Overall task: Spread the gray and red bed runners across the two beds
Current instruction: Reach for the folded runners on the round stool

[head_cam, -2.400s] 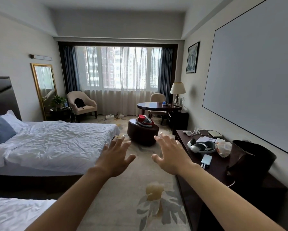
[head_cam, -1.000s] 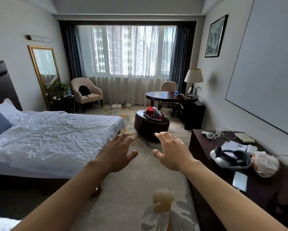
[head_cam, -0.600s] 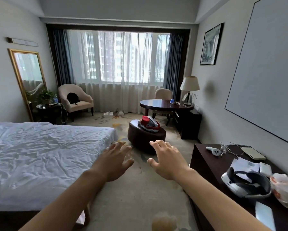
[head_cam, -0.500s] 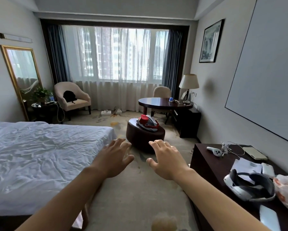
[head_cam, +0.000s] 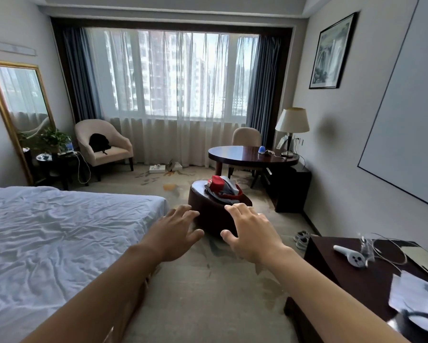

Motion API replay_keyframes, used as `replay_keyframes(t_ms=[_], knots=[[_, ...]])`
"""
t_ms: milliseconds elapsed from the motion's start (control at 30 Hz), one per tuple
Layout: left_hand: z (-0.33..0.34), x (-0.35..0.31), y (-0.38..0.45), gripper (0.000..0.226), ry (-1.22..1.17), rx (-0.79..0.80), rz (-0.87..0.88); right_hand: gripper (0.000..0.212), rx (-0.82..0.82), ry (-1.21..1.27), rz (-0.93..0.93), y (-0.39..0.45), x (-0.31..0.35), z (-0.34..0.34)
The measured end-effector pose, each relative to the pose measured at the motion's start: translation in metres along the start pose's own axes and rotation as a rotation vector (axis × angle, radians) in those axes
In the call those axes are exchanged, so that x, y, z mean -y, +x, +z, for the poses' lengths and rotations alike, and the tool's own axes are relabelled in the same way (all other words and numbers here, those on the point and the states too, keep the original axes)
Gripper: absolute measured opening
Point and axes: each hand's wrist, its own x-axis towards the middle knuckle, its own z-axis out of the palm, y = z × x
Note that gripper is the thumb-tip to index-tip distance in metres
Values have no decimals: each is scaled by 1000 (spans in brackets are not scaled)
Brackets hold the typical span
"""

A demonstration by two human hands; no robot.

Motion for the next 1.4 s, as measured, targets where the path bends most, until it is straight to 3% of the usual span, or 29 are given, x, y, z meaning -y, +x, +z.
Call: replay_keyframes(t_ms=[333, 967, 1400], knots=[[16, 46, 133, 64, 6, -4, -8, 67, -2, -8, -34, 132, -57, 32], [62, 204, 443, 63, 37, 8, 84, 64, -20, -46, 19, 437, -135, 130], [110, 266, 664, 66, 11, 27, 52, 61, -32, -18, 31, 649, -242, 187]])
